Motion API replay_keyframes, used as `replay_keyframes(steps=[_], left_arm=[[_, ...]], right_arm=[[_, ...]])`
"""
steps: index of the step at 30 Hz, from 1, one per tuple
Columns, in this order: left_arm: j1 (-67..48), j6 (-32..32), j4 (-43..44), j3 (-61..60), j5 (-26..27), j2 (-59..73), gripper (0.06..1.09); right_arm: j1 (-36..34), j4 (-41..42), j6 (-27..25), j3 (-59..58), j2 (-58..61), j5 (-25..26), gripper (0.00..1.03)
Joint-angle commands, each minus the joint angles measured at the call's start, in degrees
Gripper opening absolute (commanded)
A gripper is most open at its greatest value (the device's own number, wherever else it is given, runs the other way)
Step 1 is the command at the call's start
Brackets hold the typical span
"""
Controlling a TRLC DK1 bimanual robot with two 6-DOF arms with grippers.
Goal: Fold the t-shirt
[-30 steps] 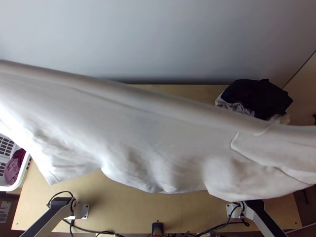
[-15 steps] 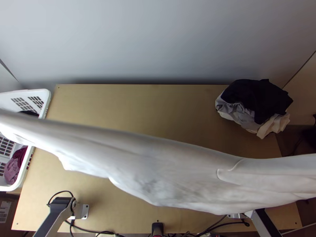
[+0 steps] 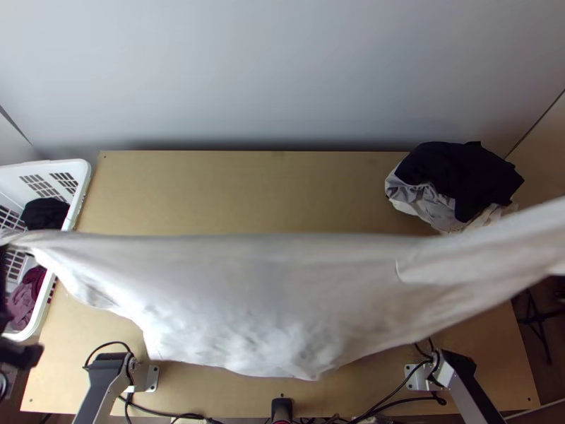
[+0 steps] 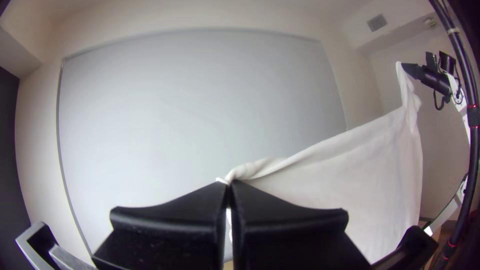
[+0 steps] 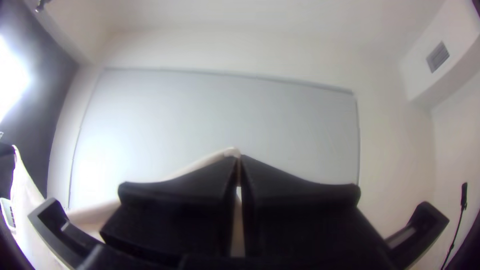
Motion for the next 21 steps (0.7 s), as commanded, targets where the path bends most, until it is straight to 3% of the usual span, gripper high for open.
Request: replay_keyframes(steps=[1,11,18,21], left_arm=[[2.1,-1.1,6.1,-11.2,1.5,0.1,0.09],[2.2,-10.4,15.6,-17.9,-0.8,9.4,0.09],[1.2,-12.9,21.0,-21.7,-3.4,15.0,0.09],[-0.6,-12.8,24.2,-23.8,-5.8,17.3,0.09]], right_arm=[[-0.5,0.6,1.0,-11.4,0.4,-2.1,0.03],[8.4,-0.8,1.2,-21.7,2.6,-2.7,0.03],[23.7,-2.2,1.0,-26.2,6.4,6.5,0.03],[26.4,-0.9,1.0,-29.2,8.6,7.2,0.03]])
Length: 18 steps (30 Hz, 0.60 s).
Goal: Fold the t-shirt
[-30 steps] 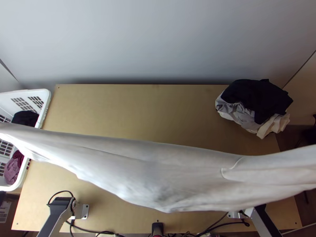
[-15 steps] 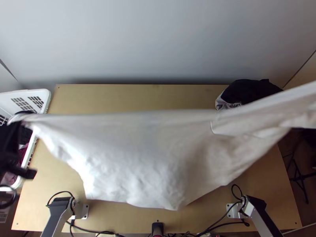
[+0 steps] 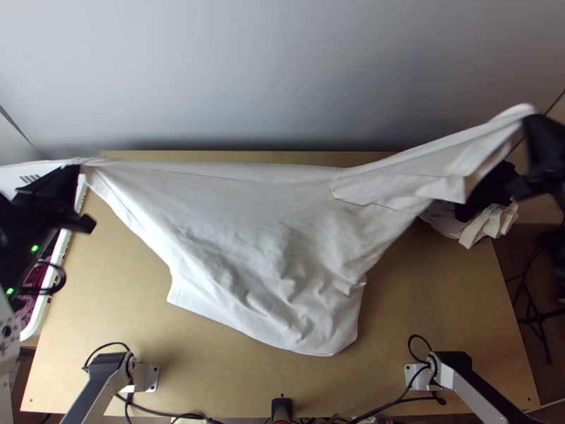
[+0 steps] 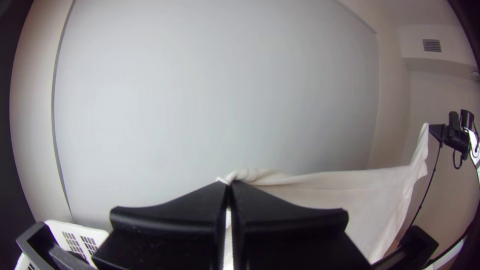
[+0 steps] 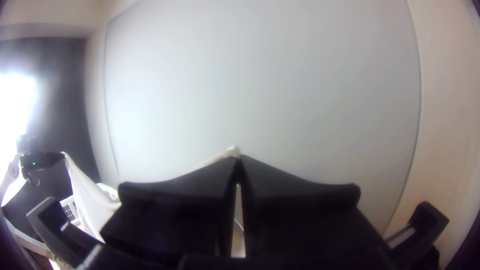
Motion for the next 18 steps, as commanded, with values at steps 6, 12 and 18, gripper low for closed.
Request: replay_keyframes(steps=[6,12,18], left_arm=[[-4.4,-0.8,11.2,-8.1,-5.2,11.5,0.09],[-6.7,0.5,17.5,-10.0,-6.8,20.3,0.09],[-6.9,1.4,25.0,-8.8,-8.2,31.7,0.09]], right_arm=[[10.8,5.5,0.0,-10.4,9.5,4.0,0.03],[10.8,12.7,-0.1,-12.1,17.4,4.2,0.03],[10.4,19.2,-0.6,-11.5,28.2,4.9,0.03]])
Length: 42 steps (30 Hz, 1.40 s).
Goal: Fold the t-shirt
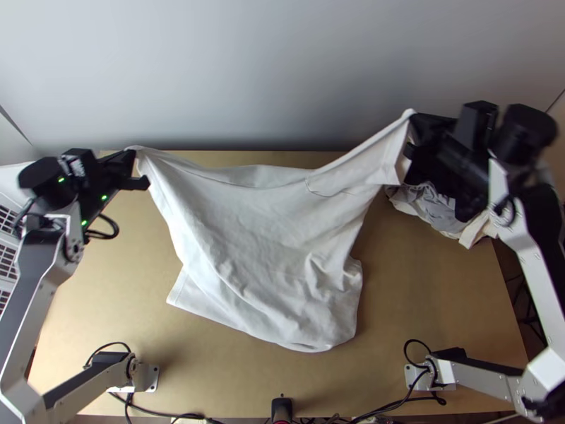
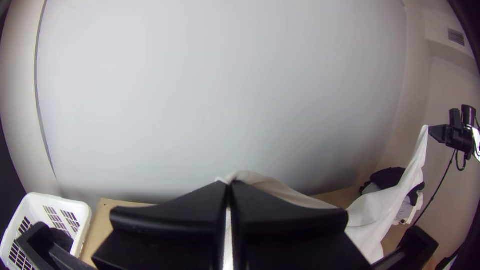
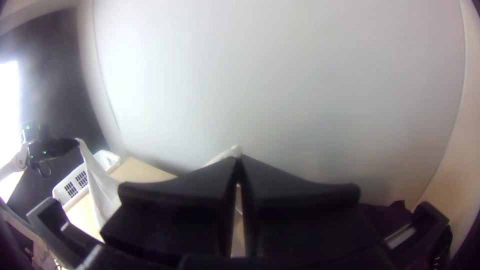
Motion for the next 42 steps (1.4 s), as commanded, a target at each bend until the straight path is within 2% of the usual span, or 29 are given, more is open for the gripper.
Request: replay_keyframes(steps=[1,5,15,20,32,37,42], left_arm=[[-0.9,1.1,8.0,0.4,-1.9,12.6,0.09],[-0.2,1.8,12.1,1.9,-3.6,18.9,0.09],[-0.2,2.8,21.7,2.2,-7.8,31.6,0.09],[-0.9,3.6,23.1,6.2,-9.3,37.7,0.09],[-2.0,6.2,26.4,16.6,-14.4,51.8,0.09],[-3.2,6.5,30.7,19.9,-17.0,55.7,0.09],[-3.8,8.3,33.9,23.0,-18.4,59.3,0.09]], right_arm=[[0.1,7.1,-0.4,-0.6,11.7,0.7,0.03],[-0.2,10.9,-0.4,0.1,17.6,2.0,0.03],[-0.9,20.1,-4.1,3.4,31.1,7.8,0.03],[-1.3,28.9,-3.8,4.8,35.3,11.8,0.03],[-0.8,34.4,-4.3,11.1,47.0,14.3,0.03],[0.5,41.2,-9.4,10.2,49.7,14.6,0.03],[2.0,41.7,-12.9,11.3,51.5,14.6,0.03]])
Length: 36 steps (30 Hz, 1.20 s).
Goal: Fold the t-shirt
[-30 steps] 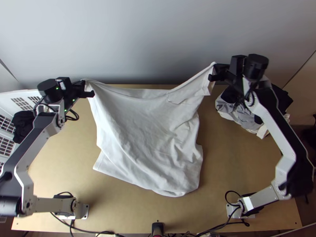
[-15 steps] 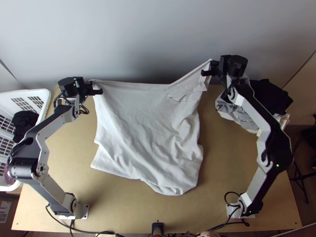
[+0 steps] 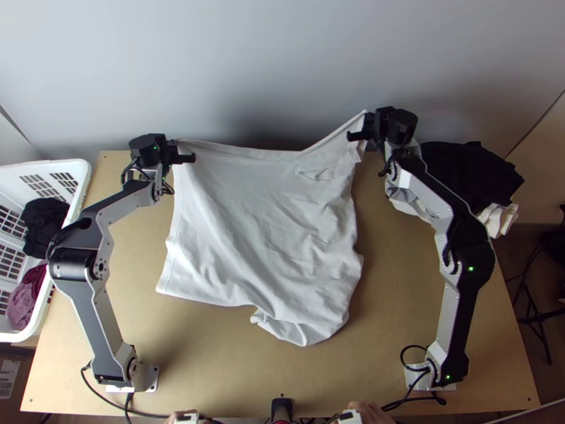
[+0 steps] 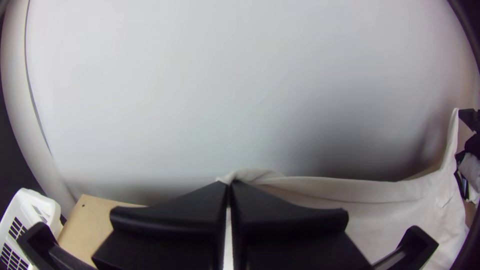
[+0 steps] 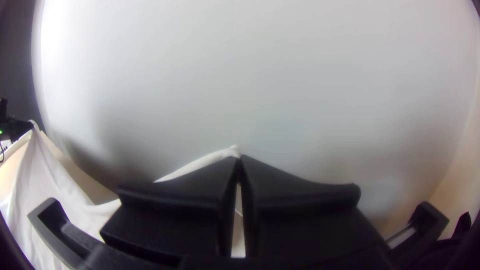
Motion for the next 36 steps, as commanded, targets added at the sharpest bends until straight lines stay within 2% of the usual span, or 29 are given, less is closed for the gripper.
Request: replay_keyframes(steps=[1,6,13,22,36], left_arm=[[-0.4,2.3,3.8,5.2,-2.1,6.6,0.09],[1.6,4.7,4.9,7.5,-3.2,9.6,0.09],[3.1,5.6,6.4,2.2,-3.1,8.3,0.09],[1.9,2.3,6.3,-6.2,-1.1,1.3,0.09],[1.8,1.1,2.0,-14.4,4.4,-9.5,0.09]], right_arm=[[1.7,2.8,-4.6,0.8,3.4,0.4,0.03],[1.4,3.0,-4.4,-0.9,4.6,0.6,0.03],[1.8,4.7,-2.3,-9.1,-0.3,0.6,0.03],[3.9,4.7,0.5,-13.3,-5.8,0.6,0.03],[9.1,4.2,1.1,-31.2,-22.9,0.5,0.03]])
